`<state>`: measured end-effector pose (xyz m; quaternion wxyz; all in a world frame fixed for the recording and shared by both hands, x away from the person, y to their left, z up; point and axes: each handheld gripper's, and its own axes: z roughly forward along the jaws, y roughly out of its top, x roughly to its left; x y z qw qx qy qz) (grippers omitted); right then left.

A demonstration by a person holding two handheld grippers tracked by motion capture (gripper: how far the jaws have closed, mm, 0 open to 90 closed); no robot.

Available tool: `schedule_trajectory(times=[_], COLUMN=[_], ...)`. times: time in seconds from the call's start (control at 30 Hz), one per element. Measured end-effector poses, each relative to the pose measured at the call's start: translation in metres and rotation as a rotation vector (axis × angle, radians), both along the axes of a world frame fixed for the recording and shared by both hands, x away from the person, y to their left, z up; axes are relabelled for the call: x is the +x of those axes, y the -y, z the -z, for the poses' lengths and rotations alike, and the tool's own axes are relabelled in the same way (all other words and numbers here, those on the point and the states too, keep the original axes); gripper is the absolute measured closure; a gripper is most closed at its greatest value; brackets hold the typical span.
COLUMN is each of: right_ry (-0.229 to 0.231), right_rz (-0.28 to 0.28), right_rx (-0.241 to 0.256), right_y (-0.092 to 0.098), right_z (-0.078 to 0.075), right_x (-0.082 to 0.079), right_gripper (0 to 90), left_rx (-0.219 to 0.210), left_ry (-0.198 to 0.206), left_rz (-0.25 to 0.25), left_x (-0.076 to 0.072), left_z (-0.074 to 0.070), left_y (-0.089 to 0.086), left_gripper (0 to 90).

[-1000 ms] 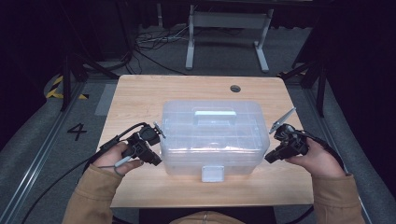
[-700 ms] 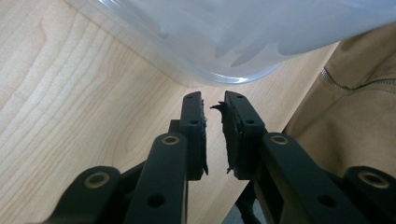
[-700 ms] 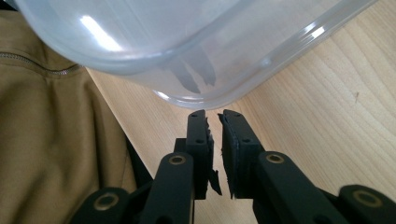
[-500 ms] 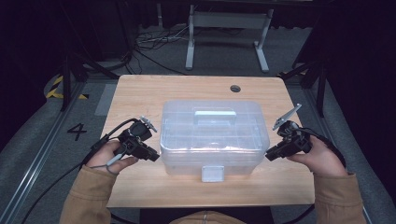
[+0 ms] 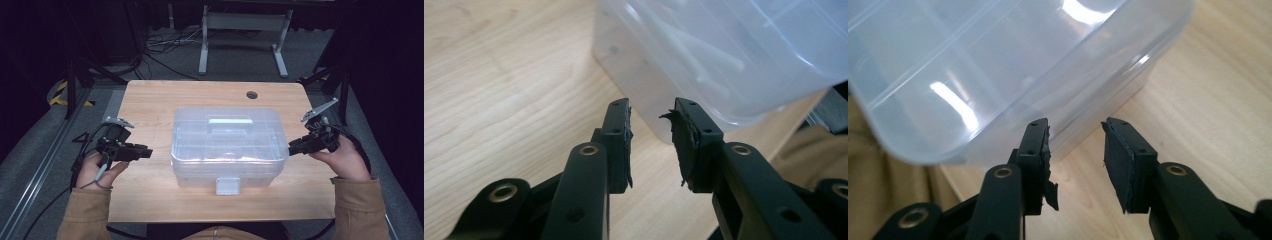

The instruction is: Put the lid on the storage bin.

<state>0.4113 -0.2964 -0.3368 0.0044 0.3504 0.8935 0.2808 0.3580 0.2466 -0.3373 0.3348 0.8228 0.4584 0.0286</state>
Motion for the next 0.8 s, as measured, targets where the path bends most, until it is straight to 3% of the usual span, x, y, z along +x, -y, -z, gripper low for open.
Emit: schedule_trajectory(times=[0.2,0.33,0.4,0.57,0.63,0.8], right_ry=[0.072,0.112,0.152,0.183,0.196,0.215], right_rz=[0.126,0.179,0.241,0.278,0.302,0.327], right_rx=[0.031,0.047,0.062,0.090,0.102,0.116], right_y=[0.013,0.021,0.031,0.043,0.049,0.060], right_z=[0.003,0.008,0.014,0.025,0.034,0.050], right_x=[0.012,0.017,0.020,0.023,0.026,0.031], right_gripper=[60.4,60.7,60.6,60.3,60.0,59.2], left_rx=[-0.022,-0.045,-0.061,-0.086,-0.124,-0.159], left_ry=[0.063,0.077,0.091,0.121,0.146,0.163], left_rz=[-0.080,-0.114,-0.147,-0.202,-0.238,-0.277], left_x=[0.000,0.006,0.011,0.018,0.022,0.028], left_z=[0.003,0.008,0.013,0.020,0.026,0.038], left_y=[-0.014,-0.019,-0.023,-0.029,-0.037,-0.042], left_gripper=[64.4,64.3,64.4,64.0,64.0,63.5])
